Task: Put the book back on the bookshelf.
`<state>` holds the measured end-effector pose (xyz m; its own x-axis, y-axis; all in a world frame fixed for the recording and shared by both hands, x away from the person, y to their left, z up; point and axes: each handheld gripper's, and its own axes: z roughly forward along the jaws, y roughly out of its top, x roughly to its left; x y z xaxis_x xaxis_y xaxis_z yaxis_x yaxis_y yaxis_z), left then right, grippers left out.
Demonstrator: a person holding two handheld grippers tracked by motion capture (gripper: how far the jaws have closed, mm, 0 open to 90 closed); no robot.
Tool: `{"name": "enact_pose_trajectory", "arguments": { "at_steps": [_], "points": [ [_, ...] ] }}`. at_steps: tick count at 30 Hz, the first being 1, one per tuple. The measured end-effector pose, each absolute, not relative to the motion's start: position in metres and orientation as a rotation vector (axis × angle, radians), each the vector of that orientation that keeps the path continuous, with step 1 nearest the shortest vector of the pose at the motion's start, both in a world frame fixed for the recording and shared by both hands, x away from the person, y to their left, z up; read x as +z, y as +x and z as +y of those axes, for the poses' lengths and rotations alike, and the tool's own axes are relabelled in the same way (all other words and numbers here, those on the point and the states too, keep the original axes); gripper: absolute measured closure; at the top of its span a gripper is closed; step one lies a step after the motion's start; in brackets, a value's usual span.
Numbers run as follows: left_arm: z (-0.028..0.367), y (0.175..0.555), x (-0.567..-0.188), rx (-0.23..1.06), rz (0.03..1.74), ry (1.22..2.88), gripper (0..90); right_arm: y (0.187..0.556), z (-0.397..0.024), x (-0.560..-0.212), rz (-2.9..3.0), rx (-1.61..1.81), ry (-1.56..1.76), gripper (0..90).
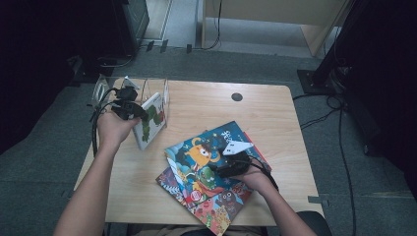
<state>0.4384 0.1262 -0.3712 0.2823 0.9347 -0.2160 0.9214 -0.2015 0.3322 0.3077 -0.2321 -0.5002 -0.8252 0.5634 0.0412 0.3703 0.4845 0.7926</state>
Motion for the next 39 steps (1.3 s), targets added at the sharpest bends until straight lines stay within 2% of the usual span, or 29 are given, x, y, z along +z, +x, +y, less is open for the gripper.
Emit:
{"name": "enact_pose_trajectory", "arguments": {
  "at_steps": [11,27,39],
  "points": [
    [0.130,0.439,-0.378,-0.016,1.695,2.175,76.2,0.308,-0.232,-0.500,2.505,1.256,0.801,26.1],
    [0.123,0.443,-0.393,-0.042,1.712,2.211,75.6,0.308,-0.232,-0.500,2.505,1.256,0.801,26.1],
    [0.120,0.445,-0.388,-0.039,1.713,2.199,73.3,0.308,-0.232,-0.500,2.505,1.255,0.801,26.1]
  ]
}}
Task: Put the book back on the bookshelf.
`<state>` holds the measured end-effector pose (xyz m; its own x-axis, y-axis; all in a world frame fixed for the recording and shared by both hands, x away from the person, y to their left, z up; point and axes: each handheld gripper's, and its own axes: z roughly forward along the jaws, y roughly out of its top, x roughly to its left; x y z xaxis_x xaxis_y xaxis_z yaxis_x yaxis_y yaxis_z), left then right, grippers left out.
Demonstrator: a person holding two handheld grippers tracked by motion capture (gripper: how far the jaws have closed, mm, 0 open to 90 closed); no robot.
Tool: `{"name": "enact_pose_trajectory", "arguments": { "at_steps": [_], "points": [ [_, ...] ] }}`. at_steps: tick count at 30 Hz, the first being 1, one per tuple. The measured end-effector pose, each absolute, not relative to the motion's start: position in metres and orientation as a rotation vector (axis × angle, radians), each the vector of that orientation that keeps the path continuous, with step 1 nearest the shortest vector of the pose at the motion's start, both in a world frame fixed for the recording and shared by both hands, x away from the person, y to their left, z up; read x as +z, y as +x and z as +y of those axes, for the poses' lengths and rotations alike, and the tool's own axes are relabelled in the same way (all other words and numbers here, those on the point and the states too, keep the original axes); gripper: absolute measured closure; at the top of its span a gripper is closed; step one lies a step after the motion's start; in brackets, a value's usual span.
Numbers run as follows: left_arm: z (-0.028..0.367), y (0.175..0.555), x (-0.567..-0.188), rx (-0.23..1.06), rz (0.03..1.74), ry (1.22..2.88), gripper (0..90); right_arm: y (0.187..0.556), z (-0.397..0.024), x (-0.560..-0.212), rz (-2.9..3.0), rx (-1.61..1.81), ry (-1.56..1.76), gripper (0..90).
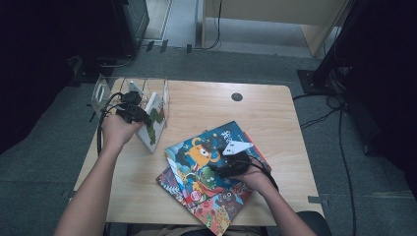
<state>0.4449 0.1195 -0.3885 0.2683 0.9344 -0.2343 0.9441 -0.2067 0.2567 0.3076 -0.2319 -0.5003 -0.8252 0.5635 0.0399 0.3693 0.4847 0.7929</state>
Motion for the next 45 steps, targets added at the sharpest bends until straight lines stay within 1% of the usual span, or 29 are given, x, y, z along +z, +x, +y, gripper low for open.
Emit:
{"name": "enact_pose_trajectory", "arguments": {
  "at_steps": [12,20,27,32,37,45],
  "points": [
    [0.112,0.457,-0.384,-0.036,1.752,2.233,72.7,0.308,-0.232,-0.500,2.505,1.256,0.798,26.0],
    [0.106,0.463,-0.382,-0.070,1.781,2.246,74.9,0.308,-0.232,-0.500,2.505,1.257,0.799,25.9],
    [0.103,0.469,-0.380,-0.097,1.855,2.246,76.9,0.308,-0.232,-0.500,2.504,1.255,0.798,25.9],
    [0.102,0.472,-0.378,-0.104,1.874,2.243,77.2,0.308,-0.232,-0.500,2.506,1.255,0.797,25.8],
    [0.100,0.471,-0.373,-0.067,1.860,2.270,77.3,0.308,-0.232,-0.500,2.507,1.256,0.797,25.8],
    [0.098,0.476,-0.361,-0.048,1.870,2.268,77.4,0.308,-0.232,-0.500,2.508,1.254,0.795,25.6]
  ]
}}
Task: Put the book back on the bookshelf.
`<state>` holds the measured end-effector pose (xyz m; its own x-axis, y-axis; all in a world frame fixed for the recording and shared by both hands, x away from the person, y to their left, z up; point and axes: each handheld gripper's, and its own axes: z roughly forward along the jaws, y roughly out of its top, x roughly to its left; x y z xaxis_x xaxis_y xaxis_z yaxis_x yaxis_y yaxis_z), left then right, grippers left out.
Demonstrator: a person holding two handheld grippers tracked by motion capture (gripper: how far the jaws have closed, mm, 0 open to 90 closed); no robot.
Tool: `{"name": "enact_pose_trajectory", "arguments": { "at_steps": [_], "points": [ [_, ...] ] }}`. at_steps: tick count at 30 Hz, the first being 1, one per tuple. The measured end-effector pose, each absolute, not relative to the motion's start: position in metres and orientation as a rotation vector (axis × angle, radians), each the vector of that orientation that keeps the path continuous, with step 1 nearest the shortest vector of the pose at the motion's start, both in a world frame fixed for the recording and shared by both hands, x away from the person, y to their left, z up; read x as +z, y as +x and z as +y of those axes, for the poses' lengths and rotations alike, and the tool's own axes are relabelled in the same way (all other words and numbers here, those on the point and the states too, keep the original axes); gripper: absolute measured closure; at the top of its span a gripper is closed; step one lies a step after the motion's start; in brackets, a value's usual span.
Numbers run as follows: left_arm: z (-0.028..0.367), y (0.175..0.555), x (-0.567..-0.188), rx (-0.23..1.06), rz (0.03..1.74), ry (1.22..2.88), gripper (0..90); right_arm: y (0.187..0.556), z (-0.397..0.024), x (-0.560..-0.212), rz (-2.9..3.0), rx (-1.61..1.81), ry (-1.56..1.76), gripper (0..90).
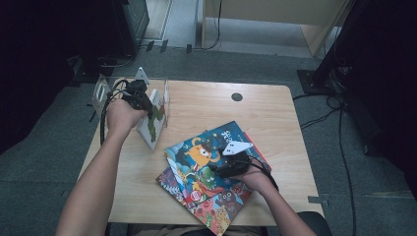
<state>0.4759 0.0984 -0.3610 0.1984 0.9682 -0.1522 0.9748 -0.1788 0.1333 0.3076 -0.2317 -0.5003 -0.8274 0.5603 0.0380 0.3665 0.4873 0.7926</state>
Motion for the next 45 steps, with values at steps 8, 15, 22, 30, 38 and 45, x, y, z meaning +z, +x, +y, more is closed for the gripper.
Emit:
{"name": "enact_pose_trajectory", "arguments": {
  "at_steps": [8,15,22,30,38,45],
  "points": [
    [0.101,0.486,-0.352,-0.032,1.929,2.231,77.4,0.308,-0.232,-0.500,2.507,1.254,0.793,25.5],
    [0.101,0.495,-0.351,-0.057,1.966,2.210,77.4,0.307,-0.231,-0.500,2.508,1.248,0.791,25.3],
    [0.098,0.502,-0.352,-0.059,1.966,2.200,77.4,0.307,-0.231,-0.500,2.508,1.246,0.791,25.3],
    [0.096,0.513,-0.353,-0.060,2.000,2.190,77.4,0.307,-0.231,-0.500,2.508,1.248,0.789,25.3],
    [0.091,0.522,-0.352,-0.031,2.007,2.218,77.4,0.307,-0.231,-0.500,2.506,1.252,0.792,25.3],
    [0.090,0.527,-0.355,-0.040,2.018,2.206,77.3,0.307,-0.231,-0.500,2.505,1.250,0.790,25.3]
  ]
}}
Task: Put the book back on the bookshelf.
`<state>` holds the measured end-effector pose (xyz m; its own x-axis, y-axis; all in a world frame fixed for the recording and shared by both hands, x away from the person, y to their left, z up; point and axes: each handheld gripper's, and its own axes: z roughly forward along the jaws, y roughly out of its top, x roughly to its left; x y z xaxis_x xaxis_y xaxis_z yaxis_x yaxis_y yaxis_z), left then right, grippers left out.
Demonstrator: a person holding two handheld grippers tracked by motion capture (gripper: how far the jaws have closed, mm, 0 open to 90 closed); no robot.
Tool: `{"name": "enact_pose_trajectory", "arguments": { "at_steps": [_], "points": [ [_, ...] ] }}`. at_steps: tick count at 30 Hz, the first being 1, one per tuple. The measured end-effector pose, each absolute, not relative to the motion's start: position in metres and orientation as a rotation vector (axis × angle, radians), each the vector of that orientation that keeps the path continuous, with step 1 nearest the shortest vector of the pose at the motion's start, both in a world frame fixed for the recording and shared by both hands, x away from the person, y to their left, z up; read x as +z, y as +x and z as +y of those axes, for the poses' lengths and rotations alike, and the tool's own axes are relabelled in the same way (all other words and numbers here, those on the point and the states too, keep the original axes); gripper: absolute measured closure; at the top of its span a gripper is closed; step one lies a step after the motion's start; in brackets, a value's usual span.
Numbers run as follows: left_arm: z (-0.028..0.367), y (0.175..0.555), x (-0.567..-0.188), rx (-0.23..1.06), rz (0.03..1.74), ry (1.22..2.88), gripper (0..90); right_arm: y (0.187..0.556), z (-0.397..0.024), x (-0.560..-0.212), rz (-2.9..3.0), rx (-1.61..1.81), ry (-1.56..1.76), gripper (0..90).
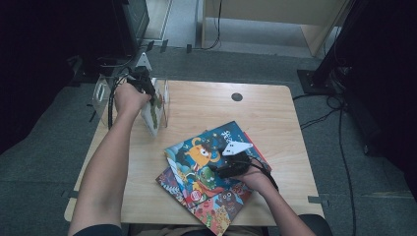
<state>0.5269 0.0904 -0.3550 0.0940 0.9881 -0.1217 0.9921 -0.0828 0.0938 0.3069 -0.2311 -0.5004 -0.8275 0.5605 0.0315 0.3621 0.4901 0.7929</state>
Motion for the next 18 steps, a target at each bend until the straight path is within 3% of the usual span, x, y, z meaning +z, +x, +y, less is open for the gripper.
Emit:
{"name": "enact_pose_trajectory", "arguments": {
  "at_steps": [18],
  "points": [
    [0.0841,0.5346,-0.3618,-0.063,2.013,2.222,77.1,0.3063,-0.2311,-0.5003,2.503,1.245,0.792,25.4]
  ]
}}
